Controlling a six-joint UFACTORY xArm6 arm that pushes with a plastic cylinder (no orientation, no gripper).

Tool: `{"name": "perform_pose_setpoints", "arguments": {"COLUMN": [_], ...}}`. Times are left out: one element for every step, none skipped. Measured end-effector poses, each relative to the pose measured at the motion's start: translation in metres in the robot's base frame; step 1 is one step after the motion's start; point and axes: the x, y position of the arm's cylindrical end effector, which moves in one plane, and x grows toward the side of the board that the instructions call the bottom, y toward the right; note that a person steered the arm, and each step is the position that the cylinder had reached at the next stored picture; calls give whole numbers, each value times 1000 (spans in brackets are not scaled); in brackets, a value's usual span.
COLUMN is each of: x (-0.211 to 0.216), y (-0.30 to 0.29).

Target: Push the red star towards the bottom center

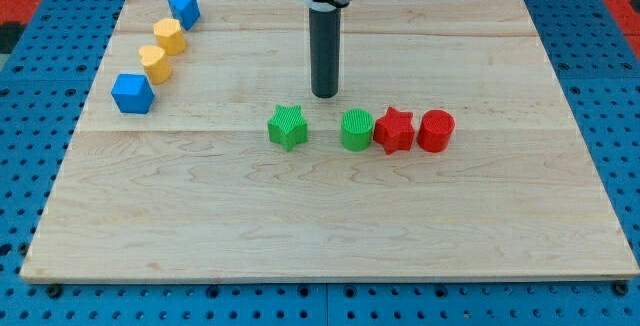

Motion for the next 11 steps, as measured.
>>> {"name": "perform_pose_setpoints", "arguments": {"x": [9, 21, 34, 40, 23, 21, 37, 49, 61, 67, 90], "y": [0, 3, 4, 9, 10, 50, 87, 99, 104, 93, 93]}}
